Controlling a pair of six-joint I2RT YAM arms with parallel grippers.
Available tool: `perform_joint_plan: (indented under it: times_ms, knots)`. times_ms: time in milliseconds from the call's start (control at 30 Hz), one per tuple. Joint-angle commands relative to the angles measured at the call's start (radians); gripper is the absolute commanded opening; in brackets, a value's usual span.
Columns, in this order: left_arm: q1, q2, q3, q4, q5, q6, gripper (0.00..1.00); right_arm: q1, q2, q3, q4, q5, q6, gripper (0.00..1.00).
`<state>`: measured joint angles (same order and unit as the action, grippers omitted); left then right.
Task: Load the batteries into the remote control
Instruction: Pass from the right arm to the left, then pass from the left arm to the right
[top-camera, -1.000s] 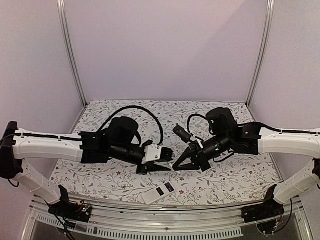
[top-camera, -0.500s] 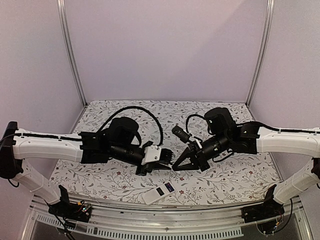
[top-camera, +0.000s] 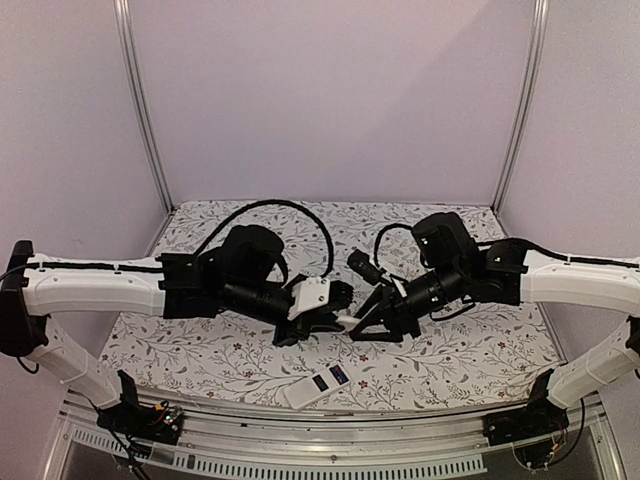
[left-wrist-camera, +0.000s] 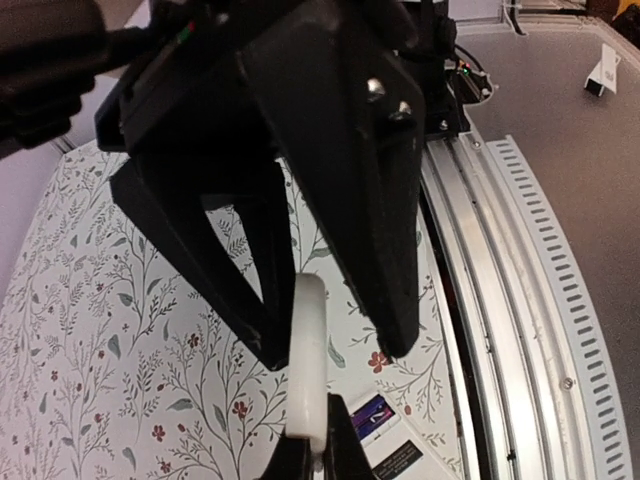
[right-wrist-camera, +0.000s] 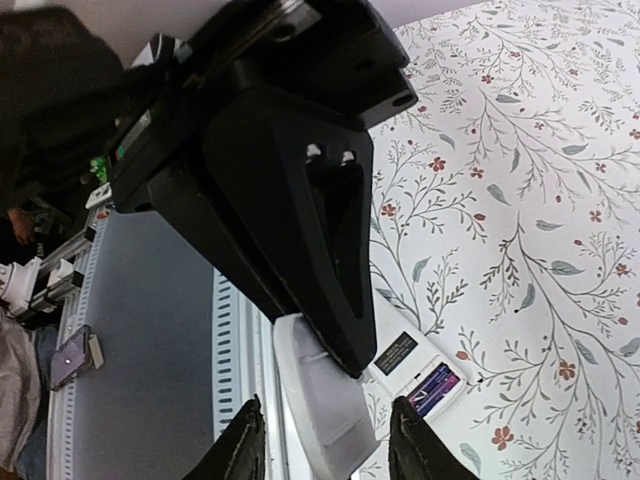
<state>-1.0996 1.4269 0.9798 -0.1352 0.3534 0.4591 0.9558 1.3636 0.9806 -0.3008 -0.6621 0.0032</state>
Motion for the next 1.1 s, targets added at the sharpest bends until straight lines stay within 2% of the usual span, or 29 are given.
perform_joint_plan:
  times_ms: [0,200,367,600,933,1033,1067]
  knots:
    - [-0.003,0.049,0.093,-0.137,-0.034,-0.137,0.00,0.010,-0.075,0.030,-0.062,0.123,-0.139,0.45]
    - [-0.003,0.067,0.127,-0.188,-0.026,-0.159,0.00,0.010,-0.022,0.104,-0.136,0.139,-0.192,0.45]
    - [-0.002,0.066,0.143,-0.197,-0.026,-0.149,0.00,0.011,0.040,0.146,-0.186,0.118,-0.217,0.35]
    - [-0.002,0.069,0.139,-0.193,-0.019,-0.149,0.00,0.011,0.066,0.156,-0.191,0.083,-0.235,0.30]
    - [0.000,0.063,0.143,-0.188,-0.016,-0.148,0.00,0.011,0.064,0.136,-0.143,0.088,-0.202,0.02]
    - [0.001,0.052,0.141,-0.183,-0.017,-0.158,0.01,0.011,0.056,0.136,-0.142,0.107,-0.185,0.00]
    - [0.001,0.043,0.136,-0.173,-0.030,-0.165,0.10,0.011,0.052,0.138,-0.142,0.111,-0.180,0.00]
